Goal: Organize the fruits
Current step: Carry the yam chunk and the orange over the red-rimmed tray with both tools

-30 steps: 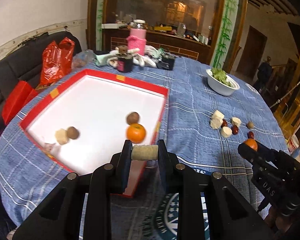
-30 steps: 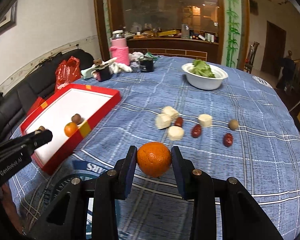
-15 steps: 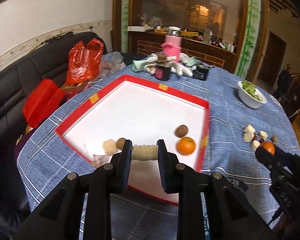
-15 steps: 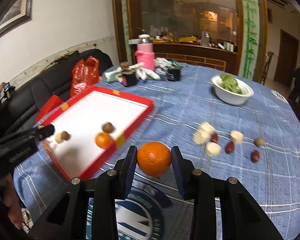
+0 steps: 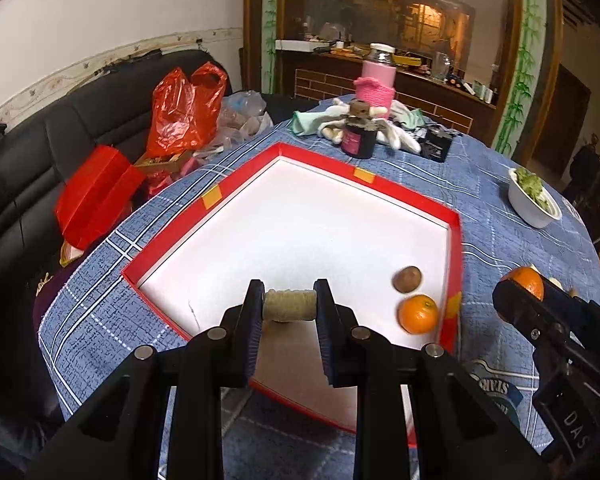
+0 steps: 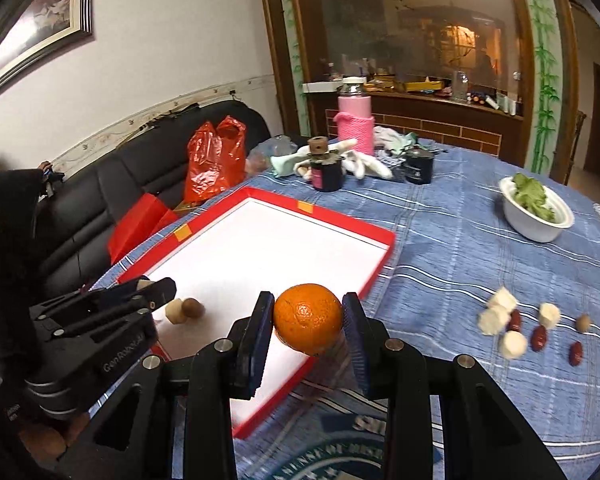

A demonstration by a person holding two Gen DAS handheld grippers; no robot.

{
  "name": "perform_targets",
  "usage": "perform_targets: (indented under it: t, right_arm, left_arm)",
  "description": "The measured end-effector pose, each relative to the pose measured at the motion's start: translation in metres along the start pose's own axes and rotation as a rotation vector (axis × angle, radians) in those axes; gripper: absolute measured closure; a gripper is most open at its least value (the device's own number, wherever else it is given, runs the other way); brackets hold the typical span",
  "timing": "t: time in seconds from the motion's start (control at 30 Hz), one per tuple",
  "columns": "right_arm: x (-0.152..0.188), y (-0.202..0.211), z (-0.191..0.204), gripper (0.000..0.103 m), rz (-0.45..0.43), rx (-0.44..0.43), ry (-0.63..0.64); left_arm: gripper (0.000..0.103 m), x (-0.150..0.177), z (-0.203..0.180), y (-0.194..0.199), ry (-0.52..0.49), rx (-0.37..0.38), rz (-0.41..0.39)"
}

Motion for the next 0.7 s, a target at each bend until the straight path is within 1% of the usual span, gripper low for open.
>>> perform_targets:
  t: [0.2, 0.37, 0.53, 0.7]
  right_arm:
    - [-0.009, -0.028, 0.008, 0.068, 0.035, -0.026, 0.006]
    - [-0.016, -0.055, 0.015, 0.068, 0.064, -0.049, 0.014]
    - [-0.025, -0.081, 0.018, 0.068, 0.097, -0.06, 0.029]
    - [-0.026, -0.102, 0.02, 0.068, 0.128, -0.064, 0.038]
  left_arm:
    - [0.08, -0.005, 0.0, -0.014, -0.009, 0.005, 0.022]
    - [0.08, -0.001, -0.006, -0.024, -0.034, 0.008, 0.058]
    - [0.08, 0.001, -0.005, -0.032, -0.04, 0.003, 0.079]
    - [0.08, 0.002, -0.006, -0.038, -0.044, 0.0, 0.092]
Point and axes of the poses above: each gripper's, at about its wrist camera, not at the fingertips, and y roughly against the way its jaws point, z to its left, x to its underside, the point moved 4 cm from there along -y, roughly the way its jaws point, and after that the axes turned 1 degree about -x, right-handed, at the moved point
